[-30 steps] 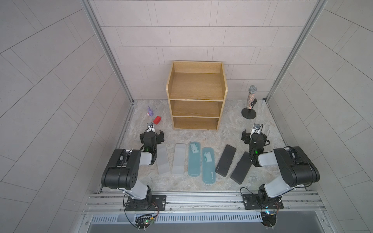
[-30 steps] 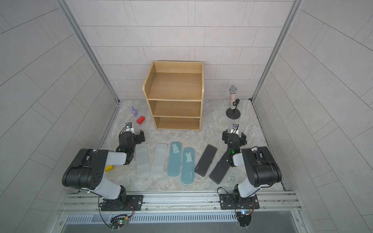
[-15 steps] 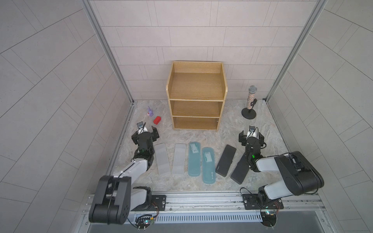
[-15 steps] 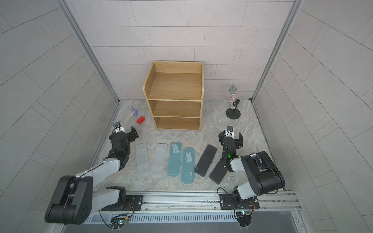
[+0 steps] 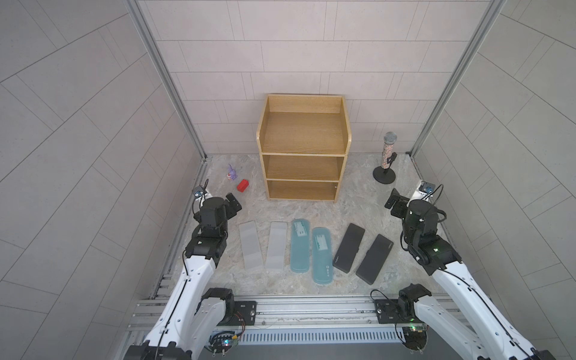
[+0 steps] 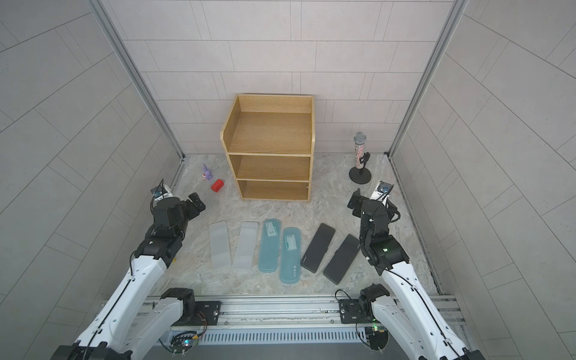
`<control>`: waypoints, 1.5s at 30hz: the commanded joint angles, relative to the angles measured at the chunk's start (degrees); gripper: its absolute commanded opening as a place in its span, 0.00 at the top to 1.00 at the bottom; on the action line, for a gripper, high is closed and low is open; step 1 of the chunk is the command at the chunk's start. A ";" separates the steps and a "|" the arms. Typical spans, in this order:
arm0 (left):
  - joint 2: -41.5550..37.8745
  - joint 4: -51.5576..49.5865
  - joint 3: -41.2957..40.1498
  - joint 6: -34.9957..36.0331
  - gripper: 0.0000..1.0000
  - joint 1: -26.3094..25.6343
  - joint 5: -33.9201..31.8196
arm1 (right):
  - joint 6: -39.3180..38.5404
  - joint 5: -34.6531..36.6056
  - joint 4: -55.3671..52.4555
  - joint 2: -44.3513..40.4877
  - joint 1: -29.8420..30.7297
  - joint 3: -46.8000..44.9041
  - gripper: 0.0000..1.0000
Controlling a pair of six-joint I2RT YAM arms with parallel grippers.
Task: Place the pencil cases on the shelf according to color
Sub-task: Pick up the pencil case from the center of the board.
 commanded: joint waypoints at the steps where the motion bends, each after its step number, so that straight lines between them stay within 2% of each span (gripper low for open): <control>1: 0.37 -13.00 3.33 -3.70 0.00 -0.15 10.18 | 6.89 -8.37 -22.56 2.04 0.14 3.14 0.00; 2: 0.74 -13.48 3.79 -4.06 0.00 -0.47 12.68 | 7.65 -9.56 -24.74 2.89 0.21 3.64 0.00; 6: 3.64 -20.16 7.53 -4.67 0.00 -3.43 14.77 | 11.17 -15.83 -27.00 5.47 1.63 1.87 0.00; 12: 7.96 -27.36 11.55 -3.23 0.00 -10.81 14.19 | 19.06 -18.69 -26.71 10.48 9.39 -3.65 0.01; 16: 7.72 -29.32 12.25 -1.58 0.00 -12.97 15.19 | 26.33 -15.12 -26.93 12.48 18.12 -7.06 0.01; 22: 7.30 -29.05 11.99 -0.62 0.00 -12.97 18.51 | 35.32 -11.04 -31.30 12.84 24.39 -9.46 0.02; 26: 7.41 -28.94 11.34 -0.58 0.00 -13.00 21.25 | 39.16 -11.09 -34.99 11.31 25.75 -10.74 0.02; 30: 7.32 -28.85 11.38 -0.34 0.00 -12.97 22.01 | 42.51 -14.26 -34.11 9.03 26.05 -13.16 0.00; 34: 7.82 -28.50 11.98 0.19 0.00 -13.01 23.07 | 43.91 -14.28 -33.45 7.72 26.18 -14.48 0.00; 39: 7.31 -28.29 12.08 0.57 0.00 -12.99 23.26 | 43.67 -13.71 -31.00 9.97 26.12 -14.35 0.00; 45: 7.26 -27.82 11.95 0.54 0.00 -12.98 24.02 | 43.76 -17.37 -25.07 14.44 26.05 -15.91 0.00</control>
